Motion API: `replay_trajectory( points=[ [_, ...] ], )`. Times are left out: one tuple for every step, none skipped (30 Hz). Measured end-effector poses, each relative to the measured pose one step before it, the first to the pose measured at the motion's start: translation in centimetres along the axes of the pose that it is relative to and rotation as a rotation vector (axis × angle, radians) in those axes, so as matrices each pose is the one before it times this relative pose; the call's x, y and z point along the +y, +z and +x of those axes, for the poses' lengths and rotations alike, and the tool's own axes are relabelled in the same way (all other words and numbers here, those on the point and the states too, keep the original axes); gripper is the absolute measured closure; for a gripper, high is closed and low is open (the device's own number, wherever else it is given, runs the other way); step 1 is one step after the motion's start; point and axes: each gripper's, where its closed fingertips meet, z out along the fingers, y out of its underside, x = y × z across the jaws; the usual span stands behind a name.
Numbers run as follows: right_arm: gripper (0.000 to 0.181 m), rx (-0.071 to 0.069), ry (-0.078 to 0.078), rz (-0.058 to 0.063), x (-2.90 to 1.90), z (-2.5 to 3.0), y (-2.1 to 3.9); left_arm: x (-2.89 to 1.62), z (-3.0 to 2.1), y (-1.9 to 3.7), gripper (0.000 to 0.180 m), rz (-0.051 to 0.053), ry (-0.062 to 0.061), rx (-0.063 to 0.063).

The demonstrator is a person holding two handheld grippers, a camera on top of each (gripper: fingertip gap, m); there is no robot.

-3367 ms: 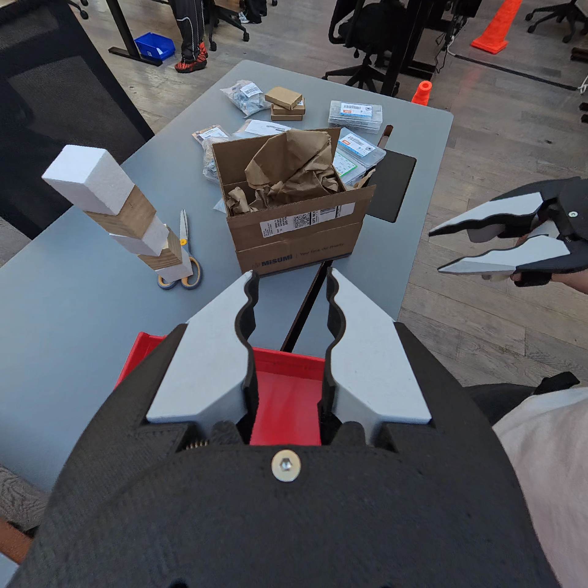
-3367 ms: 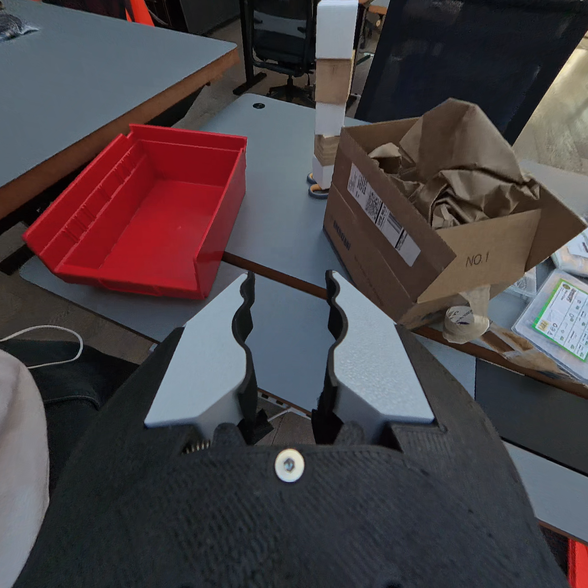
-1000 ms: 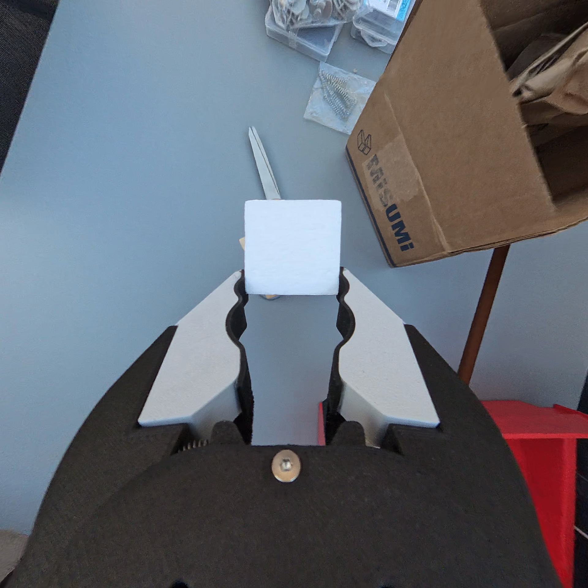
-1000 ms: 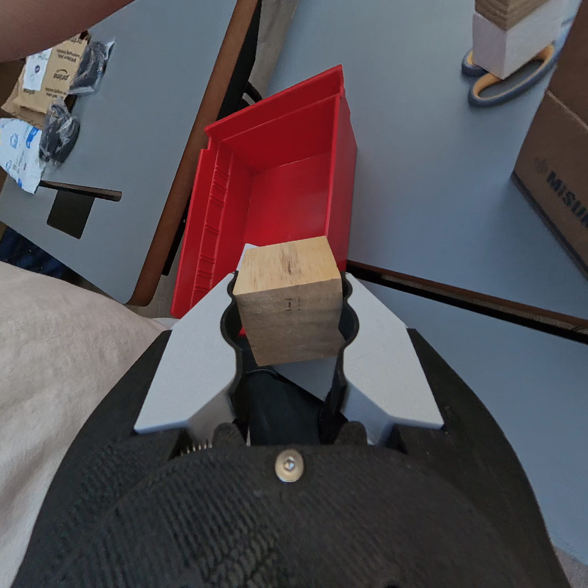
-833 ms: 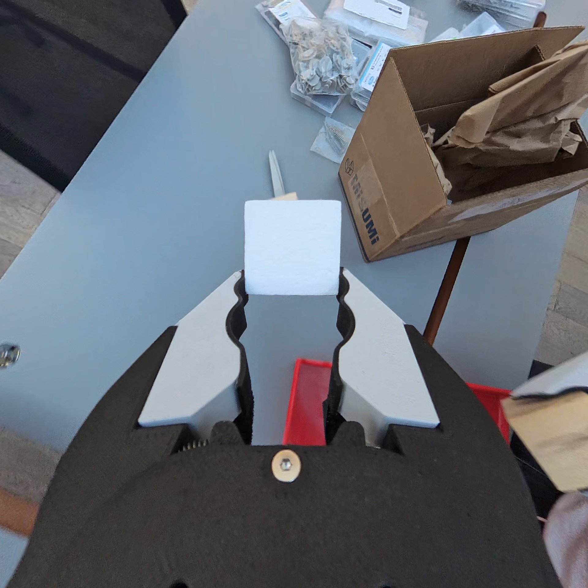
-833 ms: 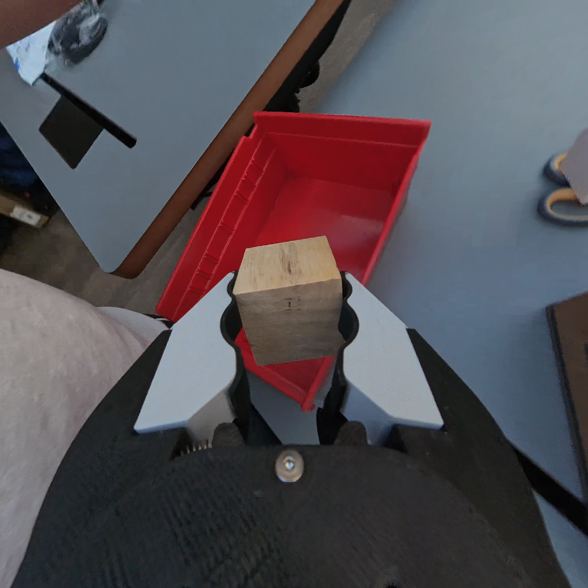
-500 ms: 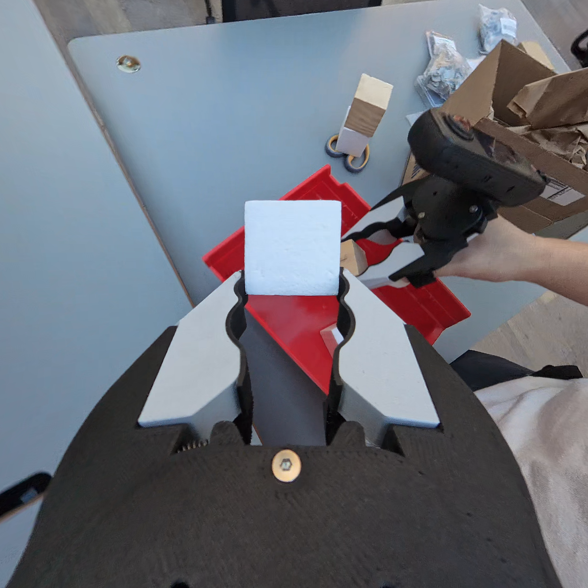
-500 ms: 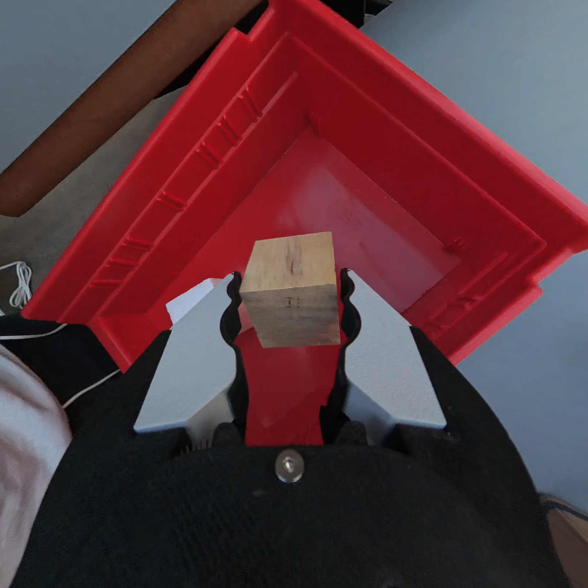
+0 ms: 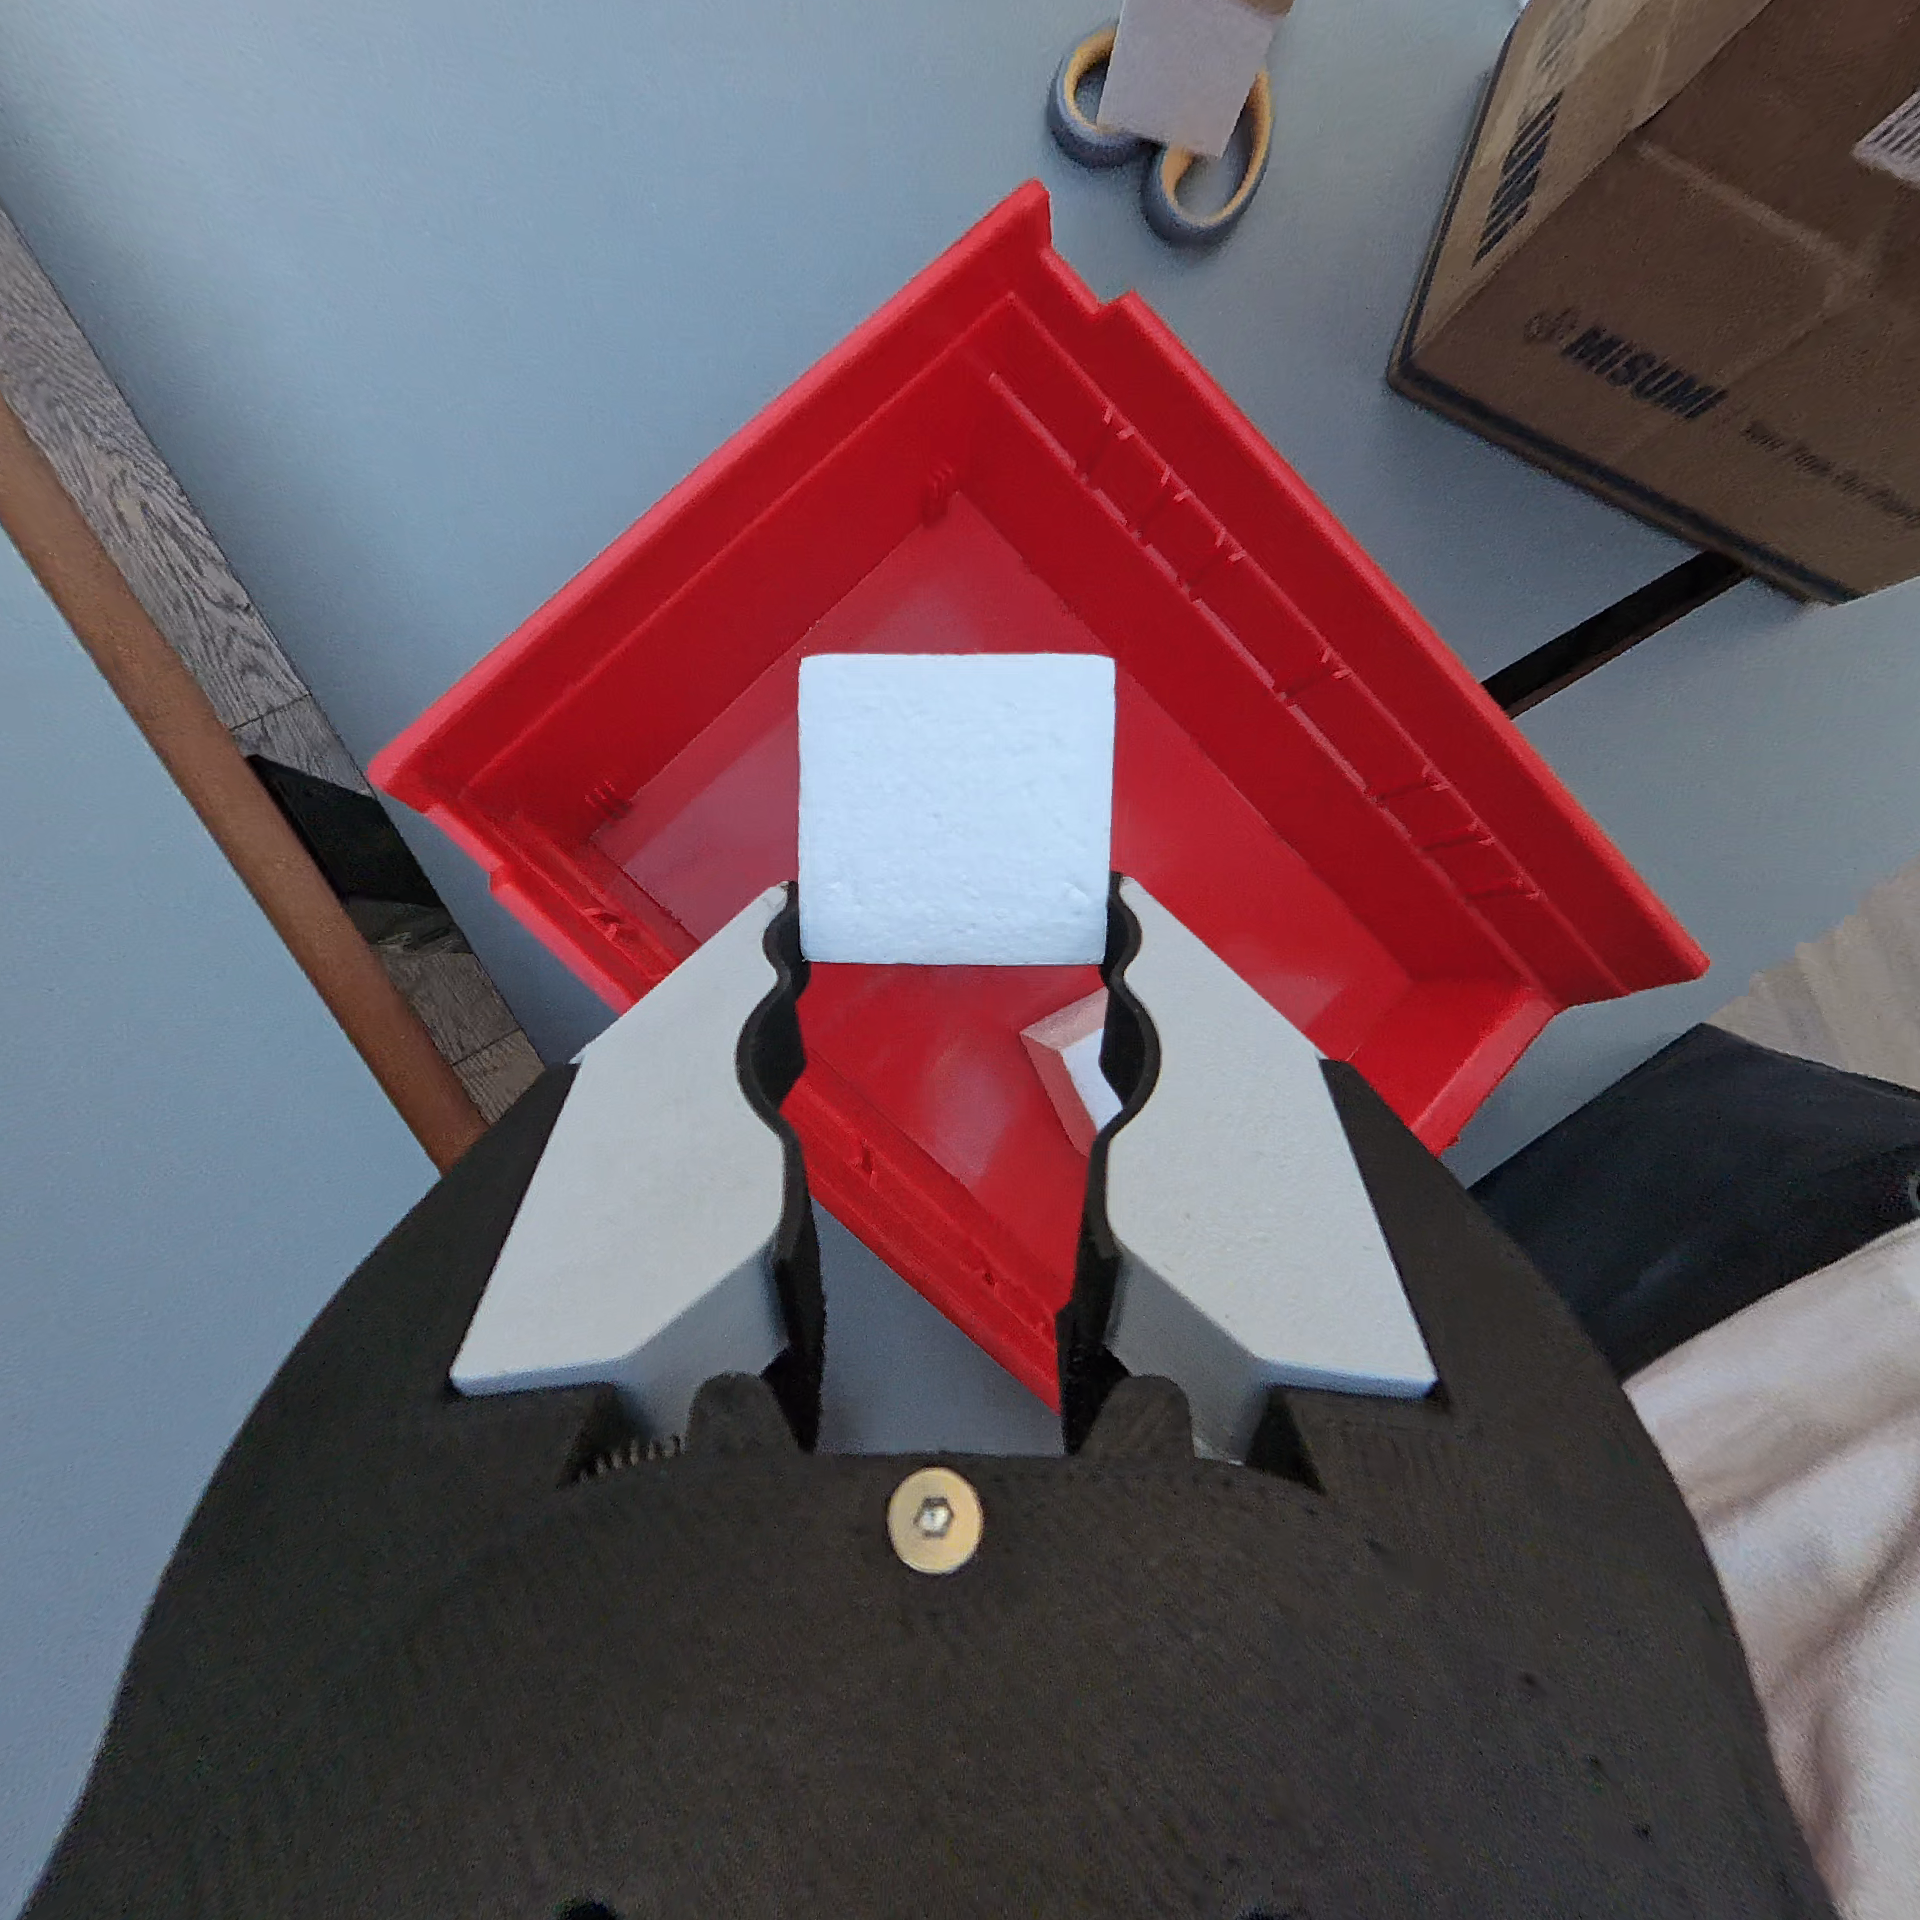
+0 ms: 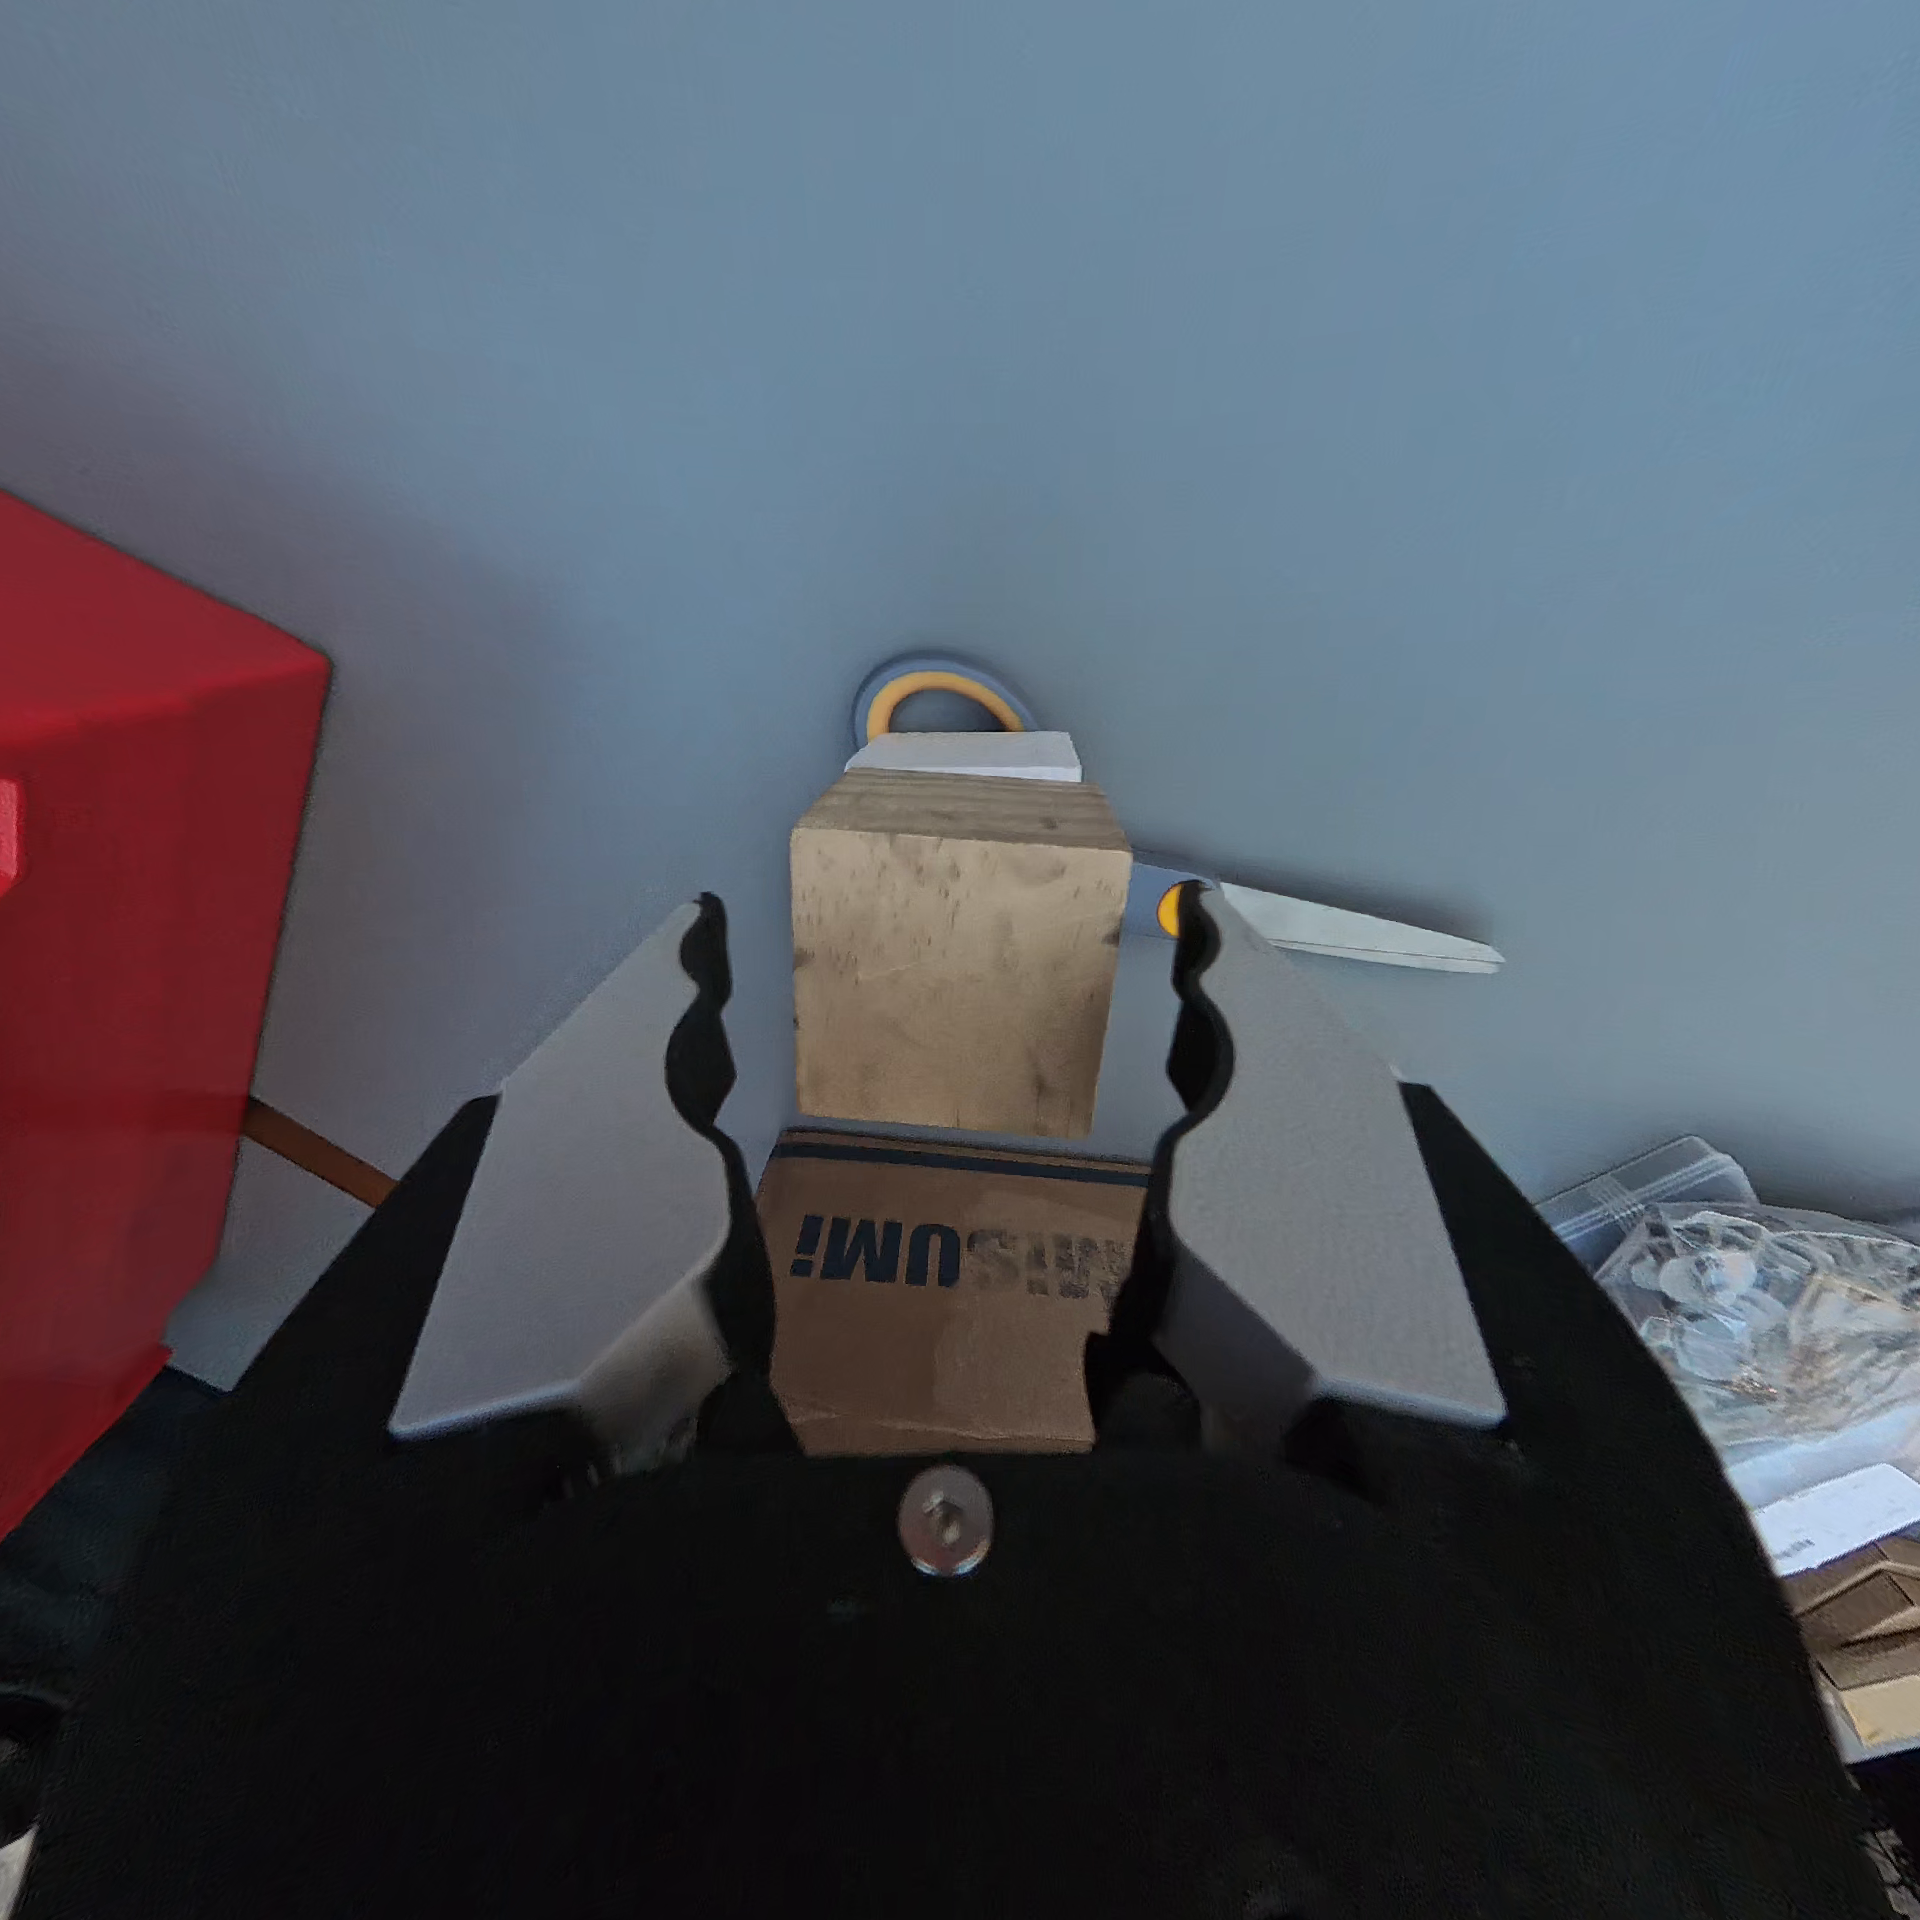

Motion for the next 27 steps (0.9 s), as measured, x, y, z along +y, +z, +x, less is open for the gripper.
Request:
replay_trajectory(
  points=[
    [0.113, -0.0102, -0.0057, -0.0148, 0.311, -0.115, 0.358, 0.046, 0.116, 0.57, 0.124, -0.022, 0.0011, 0.011],
    [0.122, 0.0056, -0.0073, -0.0047, 0.182, 0.072, 0.191, -0.098, 0.421, 0.197, 0.124, -0.0084, -0.005, 0.026],
    [0.123, -0.0006, -0.0059, 0.0184, -0.189, -0.014, -0.027, -0.131, 0.571, 0.016, 0.124, 0.0019, -0.0002, 0.0265],
    [0.123, -0.0066, 0.003, 0.0082, -0.04, -0.062, -0.101, -0.034, 0.873, -0.01, 0.124, 0.0075, 0.0136, 0.0323],
    [0.123, -0.0043, 0.0019, 0.0178, -0.127, -0.046, -0.271, 0.039, 1.049, 0.143, 0.124, 0.0024, 0.0234, 0.0343],
    [0.123, -0.0039, -0.0025, 0.0286, -0.197, -0.118, -0.589, 0.092, 1.161, 0.426, 0.124, -0.0035, 0.0289, 0.0316],
    [0.123, -0.0076, -0.0043, 0.0305, -0.146, -0.258, -0.956, 0.109, 1.285, 0.756, 0.124, -0.0091, 0.0363, 0.0321],
    [0.123, -0.0016, -0.0025, 0.0293, -0.022, -0.285, -1.315, 0.322, 1.19, 1.067, 0.124, -0.028, 0.0443, 0.0229],
    [0.123, 0.0026, -0.0035, 0.0309, 0.143, -0.372, -1.691, 0.649, 0.725, 1.274, 0.123, -0.0528, 0.0489, 0.0026],
    [0.123, 0.0018, -0.0019, 0.0378, 0.29, -0.545, -2.025, 0.74, 0.194, 1.286, 0.113, -0.0601, 0.048, -0.0235],
    [0.123, -0.0044, 0.004, 0.0451, 0.444, -0.792, -2.284, 0.542, 0.16, 1.01, 0.099, -0.057, 0.0406, -0.0133],
    [0.123, -0.0133, 0.0086, 0.0482, 0.633, -1.086, -2.446, 0.246, 0.256, 0.76, 0.09, -0.0382, 0.027, 0.0122],
    [0.123, -0.0209, 0.0143, 0.0513, 0.811, -1.376, -2.484, -0.218, 0.296, 0.293, 0.087, -0.0081, 0.0187, 0.0316],
    [0.122, -0.0239, 0.0253, 0.053, 0.932, -1.59, -2.405, -0.66, 0.039, -0.231, 0.087, 0.0183, 0.0167, 0.0276],
    [0.122, -0.0237, 0.0273, 0.0511, 1.1, -1.696, -2.227, -1.138, -0.334, -0.606, 0.088, 0.0378, 0.0252, 0.018],
    [0.122, -0.0117, 0.0209, 0.0424, 1.315, -1.618, -2.03, -1.686, -0.702, -0.901, 0.089, 0.0543, 0.0336, 0.0052],
    [0.123, 0.011, 0.0246, 0.0373, 1.446, -1.294, -1.814, -2.071, -1.161, -0.92, 0.094, 0.0645, 0.0342, -0.0078],
    [0.123, 0.0274, 0.0354, 0.0333, 1.514, -0.982, -1.63, -2.346, -1.534, -0.659, 0.099, 0.0669, 0.0255, -0.015],
    [0.123, 0.0324, 0.0345, 0.0267, 1.598, -0.812, -1.454, -2.422, -1.864, -0.114, 0.101, 0.06, 0.0068, -0.0201],
    [0.123, 0.033, 0.0371, 0.0247, 1.579, -0.746, -1.301, -2.254, -1.915, 0.627, 0.102, 0.038, -0.0129, -0.018],
    [0.123, 0.0314, 0.0489, 0.0267, 1.448, -0.671, -1.163, -1.85, -1.582, 1.372, 0.1, 0.0077, -0.0224, -0.0021],
    [0.123, 0.0222, 0.0492, 0.0245, 1.374, -0.737, -1.027, -1.397, -1.333, 2.001, 0.095, -0.0151, -0.0239, -0.0012],
    [0.123, 0.0178, 0.0446, 0.0187, 1.362, -0.737, -0.922, -1.002, -1.192, 2.363, 0.091, -0.0334, -0.0232, -0.008],
    [0.123, 0.0182, 0.0441, 0.0148, 1.3, -0.66, -0.817, -0.797, -0.962, 2.414, 0.09, -0.0421, -0.0143, -0.0104],
    [0.123, 0.0158, 0.0438, 0.007, 1.307, -0.612, -0.689, -0.538, -0.759, 2.3, 0.084, -0.0453, -0.0129, -0.0158],
    [0.122, 0.0129, 0.0391, -0.0023, 1.339, -0.564, -0.58, -0.391, -0.351, 2.006, 0.083, -0.0437, -0.0072, -0.0103],
    [0.122, 0.0154, 0.0355, -0.0037, 1.282, -0.431, -0.441, -0.314, -0.216, 1.714, 0.084, -0.0335, 0.0002, -0.0191]
  ],
)
